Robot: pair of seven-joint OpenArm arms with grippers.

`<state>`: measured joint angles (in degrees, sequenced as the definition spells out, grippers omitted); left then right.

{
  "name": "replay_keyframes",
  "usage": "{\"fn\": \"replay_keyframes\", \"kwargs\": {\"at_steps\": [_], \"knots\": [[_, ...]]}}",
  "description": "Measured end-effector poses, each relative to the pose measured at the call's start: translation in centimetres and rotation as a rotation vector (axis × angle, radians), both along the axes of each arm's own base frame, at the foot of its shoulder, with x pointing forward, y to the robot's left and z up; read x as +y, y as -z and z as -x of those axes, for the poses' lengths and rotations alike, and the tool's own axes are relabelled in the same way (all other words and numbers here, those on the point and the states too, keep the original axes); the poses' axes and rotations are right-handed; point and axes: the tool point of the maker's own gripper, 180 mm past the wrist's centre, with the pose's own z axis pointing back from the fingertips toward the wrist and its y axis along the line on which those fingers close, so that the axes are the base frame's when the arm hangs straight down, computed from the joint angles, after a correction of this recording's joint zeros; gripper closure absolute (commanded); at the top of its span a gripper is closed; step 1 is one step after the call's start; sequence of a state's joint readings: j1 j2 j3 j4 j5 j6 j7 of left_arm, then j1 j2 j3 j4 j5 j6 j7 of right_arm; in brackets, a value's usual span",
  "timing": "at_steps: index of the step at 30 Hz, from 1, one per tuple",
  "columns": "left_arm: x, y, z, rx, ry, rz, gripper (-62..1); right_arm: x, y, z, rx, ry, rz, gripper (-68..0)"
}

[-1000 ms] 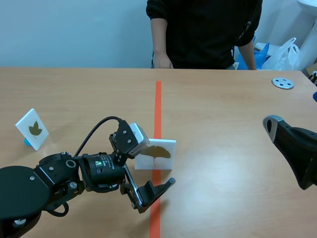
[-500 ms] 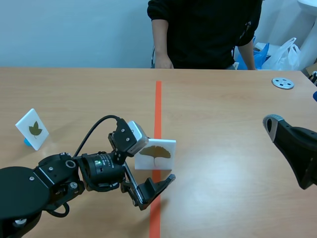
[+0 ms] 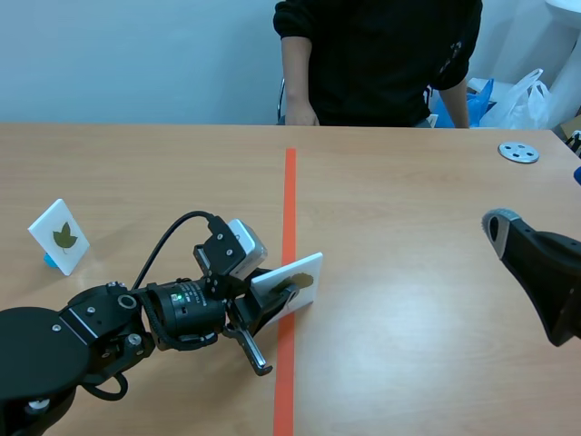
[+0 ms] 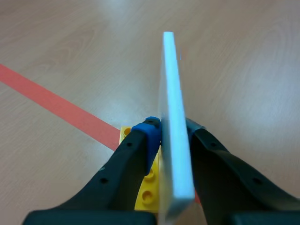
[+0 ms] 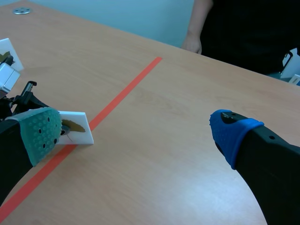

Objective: Sort the leaf by its shape. The table is split by an orange tape line. A compound leaf with several leaflets goes to the left side, a simple leaf with one blade goes to the right side. Return to the home posture when a red brick is placed on the table.

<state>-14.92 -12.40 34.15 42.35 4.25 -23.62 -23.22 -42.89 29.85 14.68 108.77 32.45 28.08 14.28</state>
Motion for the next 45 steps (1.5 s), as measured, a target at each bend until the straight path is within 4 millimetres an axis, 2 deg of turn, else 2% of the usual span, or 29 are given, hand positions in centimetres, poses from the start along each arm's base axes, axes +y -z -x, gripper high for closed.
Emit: {"fn": "replay_keyframes", "kwargs": {"at_steps": [13, 18, 21, 23, 28, 38, 45], "knots": [[-0.1, -1.1, -0.7, 0.074, -0.061, 0.095, -5.5, 0.0, -0.2, 0.0, -0.007, 0.000, -0.005, -67.9], [-1.0, -2.4, -0.9, 0.068, -0.058, 0.077, -5.5, 0.0, -0.2, 0.0, -0.007, 0.000, -0.005, -67.9], [-0.5, -3.3, -1.5, 0.077, -0.100, 0.086, -5.5, 0.0, -0.2, 0.0, -0.008, 0.000, -0.005, -67.9], [0.8, -3.6, -2.3, 0.099, -0.169, 0.096, -5.5, 0.0, -0.2, 0.0, -0.010, 0.000, -0.006, -67.9], [5.6, -4.0, -4.1, 0.115, -0.394, 0.105, -5.5, 0.0, -0.2, 0.0, -0.011, 0.000, -0.008, -67.9], [14.6, -3.8, -4.9, 0.086, -0.717, 0.055, -5.5, 0.0, -0.3, 0.0, -0.011, 0.000, -0.009, -67.9], [20.6, -4.6, -5.7, 0.032, -0.868, -0.010, -5.5, 0.0, -0.3, 0.0, -0.015, 0.000, -0.011, -67.9]]}}
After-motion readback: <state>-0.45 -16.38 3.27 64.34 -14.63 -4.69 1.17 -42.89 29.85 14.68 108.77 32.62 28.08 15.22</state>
